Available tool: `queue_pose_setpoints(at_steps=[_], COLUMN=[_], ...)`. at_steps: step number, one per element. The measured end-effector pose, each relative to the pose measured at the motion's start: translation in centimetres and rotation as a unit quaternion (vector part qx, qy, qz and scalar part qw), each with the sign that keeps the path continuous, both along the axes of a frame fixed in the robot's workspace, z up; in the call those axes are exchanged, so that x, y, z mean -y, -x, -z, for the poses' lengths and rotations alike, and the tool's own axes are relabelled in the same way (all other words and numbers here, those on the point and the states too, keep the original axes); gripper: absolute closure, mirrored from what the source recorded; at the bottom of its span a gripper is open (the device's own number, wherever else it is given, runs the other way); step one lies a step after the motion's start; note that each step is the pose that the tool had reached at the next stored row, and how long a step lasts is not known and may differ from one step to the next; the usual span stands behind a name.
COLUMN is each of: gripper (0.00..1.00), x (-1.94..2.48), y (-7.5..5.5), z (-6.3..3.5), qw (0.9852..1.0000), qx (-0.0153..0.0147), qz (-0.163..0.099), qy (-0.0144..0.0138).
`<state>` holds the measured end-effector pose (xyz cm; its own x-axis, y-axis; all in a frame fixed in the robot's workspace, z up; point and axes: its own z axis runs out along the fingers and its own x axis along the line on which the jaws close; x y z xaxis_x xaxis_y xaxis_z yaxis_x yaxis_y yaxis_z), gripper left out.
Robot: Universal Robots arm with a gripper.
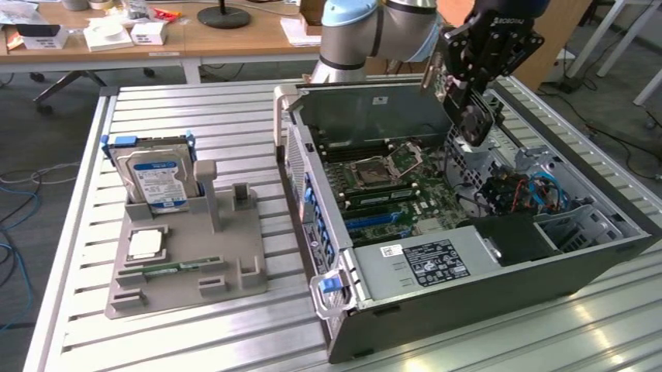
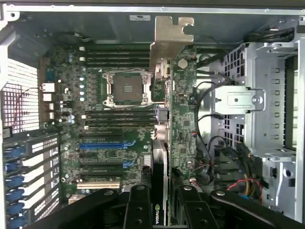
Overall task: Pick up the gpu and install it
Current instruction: 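Pick up the gpu and move the gpu toward the slot, then insert the gpu into the slot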
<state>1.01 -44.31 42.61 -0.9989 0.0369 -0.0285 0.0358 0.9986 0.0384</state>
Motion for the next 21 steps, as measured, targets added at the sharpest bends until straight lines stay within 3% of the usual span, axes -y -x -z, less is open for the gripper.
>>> queue_pose_setpoints(at_steps=[13, 21], gripper=[0.74, 0.74], x=[-0.02, -0.01], y=[-3.2, -3.3], z=[0.02, 0.02], qw=[1.0000, 1.0000], qx=[0.0000, 0.0000], qz=[0.000, 0.000], qy=[0.0000, 0.0000])
